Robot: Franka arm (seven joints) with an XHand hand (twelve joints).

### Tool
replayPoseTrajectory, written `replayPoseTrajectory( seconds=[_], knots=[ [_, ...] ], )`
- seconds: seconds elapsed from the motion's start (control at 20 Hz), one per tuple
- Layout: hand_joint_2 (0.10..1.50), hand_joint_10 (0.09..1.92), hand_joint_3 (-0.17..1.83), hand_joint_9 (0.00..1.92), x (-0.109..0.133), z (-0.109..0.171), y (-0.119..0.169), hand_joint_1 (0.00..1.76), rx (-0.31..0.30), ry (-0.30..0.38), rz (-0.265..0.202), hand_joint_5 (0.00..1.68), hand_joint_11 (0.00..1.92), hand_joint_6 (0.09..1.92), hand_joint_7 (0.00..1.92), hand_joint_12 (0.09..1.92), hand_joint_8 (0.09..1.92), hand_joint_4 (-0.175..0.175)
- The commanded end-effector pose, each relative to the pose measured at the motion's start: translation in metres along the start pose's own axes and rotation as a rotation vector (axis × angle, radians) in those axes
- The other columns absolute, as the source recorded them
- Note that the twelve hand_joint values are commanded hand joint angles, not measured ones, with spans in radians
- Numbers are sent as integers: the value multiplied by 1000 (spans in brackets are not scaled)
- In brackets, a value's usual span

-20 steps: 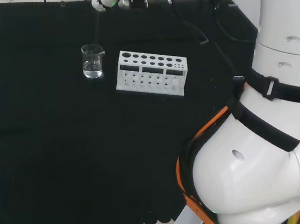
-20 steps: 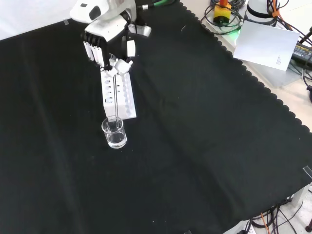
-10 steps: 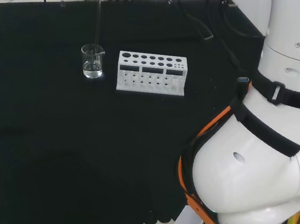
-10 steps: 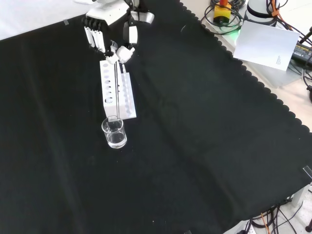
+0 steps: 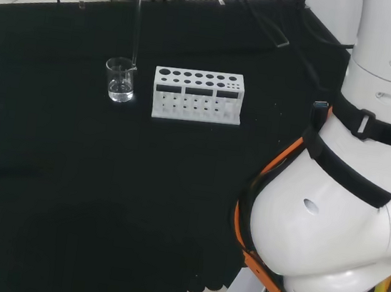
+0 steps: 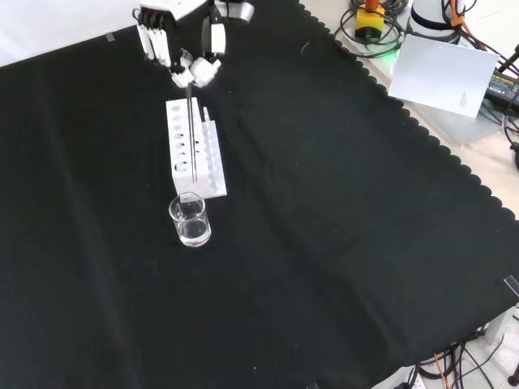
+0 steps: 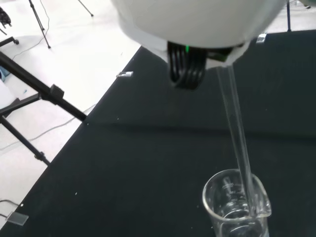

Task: Put the glass rod back on the white test tube rack.

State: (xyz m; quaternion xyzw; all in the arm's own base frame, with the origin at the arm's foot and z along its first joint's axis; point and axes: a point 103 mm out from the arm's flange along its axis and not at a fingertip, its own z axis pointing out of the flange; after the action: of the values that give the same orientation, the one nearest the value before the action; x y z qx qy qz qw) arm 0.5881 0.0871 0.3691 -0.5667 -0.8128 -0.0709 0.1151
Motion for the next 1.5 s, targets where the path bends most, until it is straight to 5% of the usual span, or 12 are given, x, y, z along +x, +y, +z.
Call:
replayPoseTrajectory(
  seconds=[0.05, 1.5],
  knots=[
    [560, 612, 795, 1725, -19, -16, -8, 1336, -23, 3, 31, 1313, 1394, 394, 1405, 1055, 757, -175],
    [562, 614, 792, 1725, -124, -64, -64, 1336, -106, -10, 261, 1313, 1397, 391, 1403, 1055, 759, -175]
  ],
)
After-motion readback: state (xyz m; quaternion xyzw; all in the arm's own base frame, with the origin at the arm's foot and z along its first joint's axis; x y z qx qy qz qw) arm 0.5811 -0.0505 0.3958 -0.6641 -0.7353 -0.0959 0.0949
